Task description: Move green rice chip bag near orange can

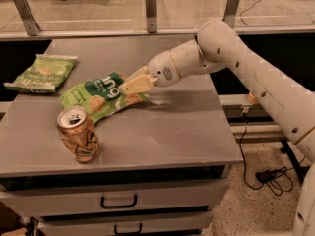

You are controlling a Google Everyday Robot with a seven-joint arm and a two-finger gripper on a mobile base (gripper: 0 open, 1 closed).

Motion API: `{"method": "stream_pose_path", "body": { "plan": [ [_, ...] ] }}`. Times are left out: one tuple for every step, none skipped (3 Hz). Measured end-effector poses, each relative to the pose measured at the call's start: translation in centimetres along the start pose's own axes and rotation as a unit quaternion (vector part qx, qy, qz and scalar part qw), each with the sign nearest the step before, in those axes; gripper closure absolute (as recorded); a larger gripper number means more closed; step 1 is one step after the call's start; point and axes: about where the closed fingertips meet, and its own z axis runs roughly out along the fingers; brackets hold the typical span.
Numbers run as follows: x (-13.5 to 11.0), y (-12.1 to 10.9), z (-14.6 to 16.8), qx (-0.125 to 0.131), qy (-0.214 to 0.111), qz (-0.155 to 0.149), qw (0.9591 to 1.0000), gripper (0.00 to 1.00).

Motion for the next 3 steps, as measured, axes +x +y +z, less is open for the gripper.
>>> {"method": "stream_pose_path", "body": {
  "plan": [
    [0.3,0.0,-0.2,-0.001,0.006,0.0,1.0,0.12],
    [0.2,-0.4,-0.5,0.007,0.006,-0.004,0.9999,0.0],
    [-0.8,-3.3,-3.5,0.069,0.005,-0.026,0.9973,0.0]
  ]
}}
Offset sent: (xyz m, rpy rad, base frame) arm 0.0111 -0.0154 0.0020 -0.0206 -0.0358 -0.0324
